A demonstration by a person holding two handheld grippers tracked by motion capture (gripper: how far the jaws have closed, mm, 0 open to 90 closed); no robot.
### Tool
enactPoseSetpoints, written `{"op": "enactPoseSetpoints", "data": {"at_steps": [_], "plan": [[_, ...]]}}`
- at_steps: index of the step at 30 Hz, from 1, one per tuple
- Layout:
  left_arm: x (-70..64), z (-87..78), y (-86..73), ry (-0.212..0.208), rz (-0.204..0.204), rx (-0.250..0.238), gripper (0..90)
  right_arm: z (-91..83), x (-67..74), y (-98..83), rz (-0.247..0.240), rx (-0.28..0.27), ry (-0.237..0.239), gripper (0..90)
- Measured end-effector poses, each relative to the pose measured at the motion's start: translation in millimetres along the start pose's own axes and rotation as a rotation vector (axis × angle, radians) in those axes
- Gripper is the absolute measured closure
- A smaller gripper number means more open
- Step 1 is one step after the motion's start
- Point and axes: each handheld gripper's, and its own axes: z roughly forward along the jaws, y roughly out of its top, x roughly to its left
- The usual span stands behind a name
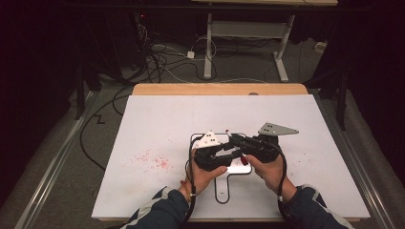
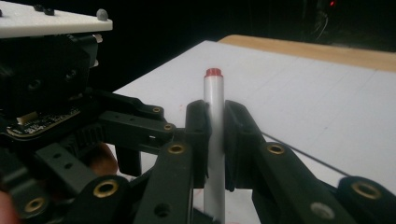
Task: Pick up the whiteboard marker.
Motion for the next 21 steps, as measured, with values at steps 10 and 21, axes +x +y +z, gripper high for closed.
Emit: {"op": "enactPoseSetpoints", "data": {"at_steps": [10,21], "plan": [[3.6,1.3,0.2,0.042,0.078,0.069,78.6,-10.8,9.2,-4.7,-0.071,0.019,-0.031,79.9],[22.2,-20.1,-27.1,0.131,0.162,0.171,78.8,-26.8,15.6,-12.2,-0.102,0.043,-0.032,47.0]]}}
